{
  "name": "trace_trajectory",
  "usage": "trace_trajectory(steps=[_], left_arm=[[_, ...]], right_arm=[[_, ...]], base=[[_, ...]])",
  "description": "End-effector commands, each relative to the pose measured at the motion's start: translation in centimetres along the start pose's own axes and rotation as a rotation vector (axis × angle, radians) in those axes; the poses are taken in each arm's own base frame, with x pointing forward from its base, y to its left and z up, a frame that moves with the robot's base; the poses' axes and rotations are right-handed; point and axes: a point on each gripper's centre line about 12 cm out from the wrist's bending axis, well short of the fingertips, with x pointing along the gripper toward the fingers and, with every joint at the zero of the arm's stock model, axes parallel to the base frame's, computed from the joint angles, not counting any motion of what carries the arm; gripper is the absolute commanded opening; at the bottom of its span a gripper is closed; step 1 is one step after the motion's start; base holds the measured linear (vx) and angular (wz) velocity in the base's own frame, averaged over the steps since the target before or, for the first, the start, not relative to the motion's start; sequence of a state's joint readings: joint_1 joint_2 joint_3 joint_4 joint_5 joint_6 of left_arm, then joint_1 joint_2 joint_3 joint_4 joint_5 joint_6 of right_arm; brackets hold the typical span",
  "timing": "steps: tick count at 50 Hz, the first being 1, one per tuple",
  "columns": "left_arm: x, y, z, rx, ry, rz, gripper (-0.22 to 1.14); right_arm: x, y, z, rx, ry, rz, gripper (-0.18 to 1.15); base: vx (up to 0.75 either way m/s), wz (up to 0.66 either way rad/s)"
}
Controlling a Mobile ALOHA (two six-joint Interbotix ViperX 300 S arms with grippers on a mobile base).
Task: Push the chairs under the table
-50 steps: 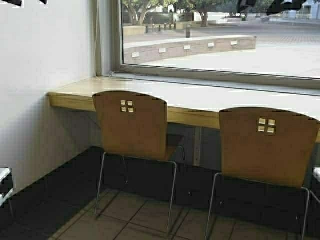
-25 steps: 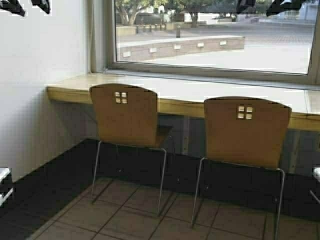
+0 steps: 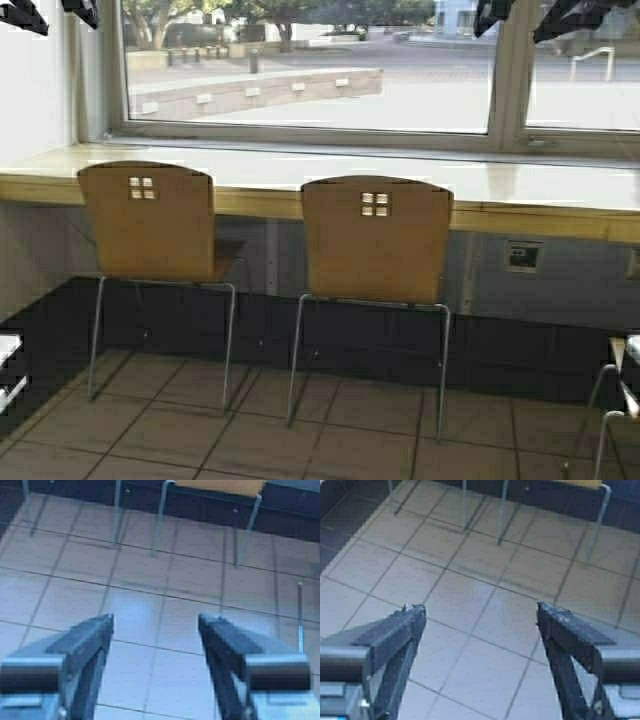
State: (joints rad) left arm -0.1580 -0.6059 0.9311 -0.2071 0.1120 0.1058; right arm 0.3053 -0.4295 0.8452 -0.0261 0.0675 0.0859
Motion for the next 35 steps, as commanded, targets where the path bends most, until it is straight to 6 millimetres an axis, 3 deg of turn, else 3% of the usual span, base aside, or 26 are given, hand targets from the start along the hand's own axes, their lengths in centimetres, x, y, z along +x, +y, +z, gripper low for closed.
trace_trajectory(steps=[1, 17, 35], left_arm=[[-0.1, -0.7, 0.4, 0.013, -0.016, -0.024, 0.88], [0.3, -0.9, 0.0, 0.057, -0.004, -0.029, 0.88], [1.8, -0.8, -0.6, 0.067, 0.037, -0.022, 0.88]], right_arm=[[-0.1, 0.0, 0.7, 0.004, -0.017, 0.0, 0.99], [-0.3, -0.2, 1.9, 0.012, -0.022, -0.007, 0.99], [-0.2, -0.2, 1.2, 0.025, 0.024, -0.008, 0.99]], base=[[-0.19, -0.41], [-0.18, -0.42], [-0.09, -0.1]])
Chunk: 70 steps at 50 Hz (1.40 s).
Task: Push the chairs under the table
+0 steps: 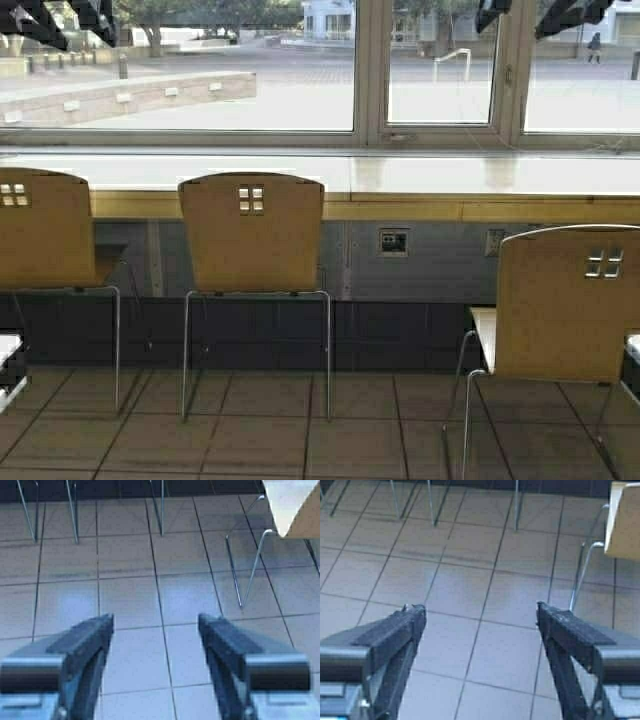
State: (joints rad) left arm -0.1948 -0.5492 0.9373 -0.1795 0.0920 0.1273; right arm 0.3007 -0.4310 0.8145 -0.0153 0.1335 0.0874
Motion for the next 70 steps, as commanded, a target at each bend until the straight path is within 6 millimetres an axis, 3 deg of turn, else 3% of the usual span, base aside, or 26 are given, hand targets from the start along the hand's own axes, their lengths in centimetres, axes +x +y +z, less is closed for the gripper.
trace_trajectory(steps=[1, 20, 30, 51, 70], left_arm=[[0.5, 0.0, 0.6, 0.003, -0.006, 0.001, 0.88], [0.3, 0.0, 1.1, -0.007, -0.018, -0.001, 0.88], [0.0, -0.1, 1.6, -0.009, -0.028, -0.004, 0.88], [0.2, -0.1, 1.1, -0.001, -0.014, -0.002, 0.88], [0.4, -0.1, 1.1, -0.012, -0.009, -0.002, 0.88]], right_arm=[[0.0, -0.1, 0.6, 0.013, -0.006, -0.002, 0.99], [-0.4, 0.0, 0.2, 0.021, 0.028, -0.002, 0.99], [0.4, 0.0, 0.7, 0.029, 0.037, -0.001, 0.99], [1.9, -0.1, -1.1, 0.035, 0.132, -0.008, 0.99], [2.1, 0.0, -0.6, 0.074, 0.14, -0.002, 0.99]], base=[[-0.02, -0.03], [-0.01, -0.04], [0.02, -0.19], [0.1, -0.44], [0.15, -0.37]])
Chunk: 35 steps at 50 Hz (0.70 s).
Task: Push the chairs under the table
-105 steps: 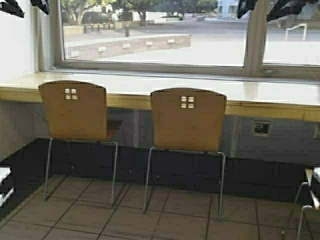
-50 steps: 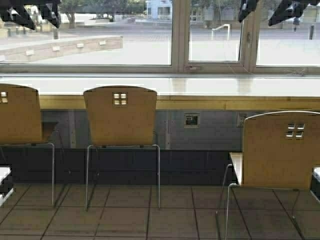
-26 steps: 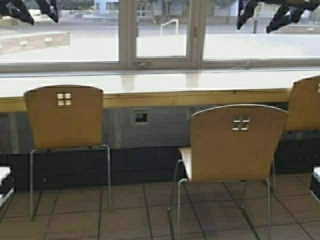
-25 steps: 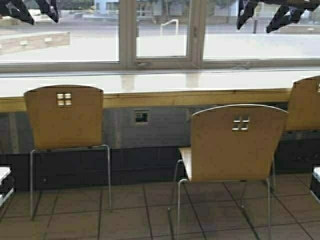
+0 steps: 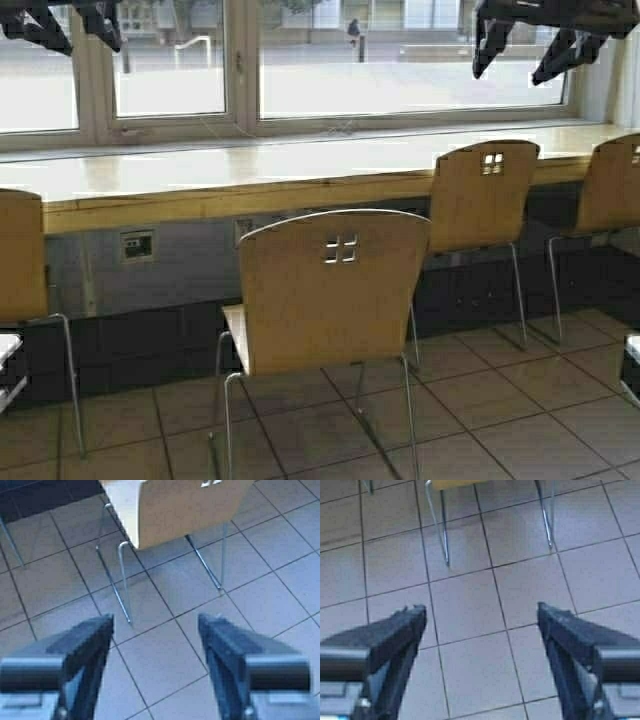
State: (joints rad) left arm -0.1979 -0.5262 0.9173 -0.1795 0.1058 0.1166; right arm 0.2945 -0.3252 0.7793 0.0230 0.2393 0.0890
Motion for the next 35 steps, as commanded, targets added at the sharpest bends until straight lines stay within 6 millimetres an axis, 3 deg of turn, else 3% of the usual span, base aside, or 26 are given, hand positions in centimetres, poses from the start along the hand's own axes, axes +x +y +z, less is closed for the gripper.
trace_trajectory(steps=[1, 19, 30, 35], left_arm=[[-0.1, 0.0, 0.8, -0.003, -0.025, 0.002, 0.88], [0.4, 0.1, 0.3, -0.052, 0.003, 0.002, 0.88], [2.1, -0.2, -0.8, -0.331, 0.087, -0.005, 0.88], [3.0, -0.4, -0.5, -0.497, 0.111, -0.011, 0.88]], right_arm=[[-0.6, 0.4, 1.3, 0.035, -0.034, 0.016, 0.99], [0.5, 0.0, 0.5, 0.205, 0.012, 0.033, 0.99], [1.5, -0.5, -1.0, 0.357, 0.063, 0.036, 0.99], [2.9, -0.6, -1.6, 0.417, 0.092, 0.029, 0.99]], base=[[0.19, -0.18], [0.25, -0.07], [0.32, 0.05], [0.31, 0.09]])
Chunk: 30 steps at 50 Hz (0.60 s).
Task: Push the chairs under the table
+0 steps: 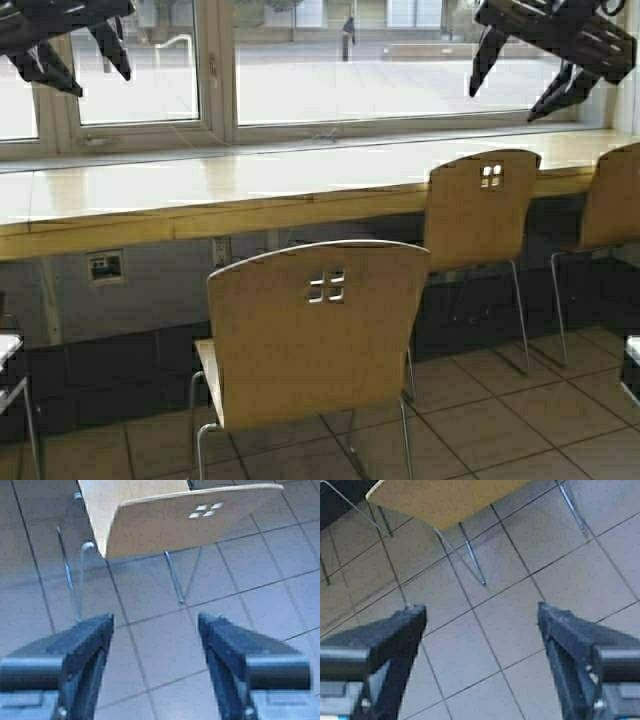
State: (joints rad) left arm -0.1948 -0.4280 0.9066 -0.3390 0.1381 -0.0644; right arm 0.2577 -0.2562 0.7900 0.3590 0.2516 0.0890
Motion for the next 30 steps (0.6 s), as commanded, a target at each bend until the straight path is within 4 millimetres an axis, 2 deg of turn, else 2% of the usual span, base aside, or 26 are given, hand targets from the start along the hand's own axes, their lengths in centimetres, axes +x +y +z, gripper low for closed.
trace_trajectory(steps=[1, 9, 13, 20, 25, 30], left_arm=[[0.8, -1.0, 1.3, -0.188, 0.003, -0.027, 0.88], [1.5, -2.1, 1.6, -0.484, 0.027, -0.067, 0.88], [2.3, -2.6, 0.9, -0.623, 0.067, -0.075, 0.88], [4.6, -3.0, -1.6, -0.845, 0.166, -0.039, 0.88], [6.4, -3.4, -3.5, -0.931, 0.236, -0.001, 0.88], [8.5, -5.0, -6.1, -0.969, 0.322, 0.032, 0.88]], right_arm=[[1.3, -0.3, 0.2, 0.09, 0.008, -0.002, 0.99], [3.9, -0.2, -0.1, 0.342, 0.066, 0.015, 0.99], [5.1, -0.2, -0.2, 0.441, 0.087, 0.018, 0.99], [6.9, 0.0, 0.2, 0.542, 0.098, 0.021, 0.99], [8.4, -0.1, 0.3, 0.608, 0.112, 0.015, 0.99], [9.8, -0.5, -0.4, 0.645, 0.139, -0.006, 0.99]], base=[[0.31, 0.1], [0.3, 0.07], [0.3, 0.01], [0.3, -0.03], [0.28, -0.03], [0.29, -0.05]])
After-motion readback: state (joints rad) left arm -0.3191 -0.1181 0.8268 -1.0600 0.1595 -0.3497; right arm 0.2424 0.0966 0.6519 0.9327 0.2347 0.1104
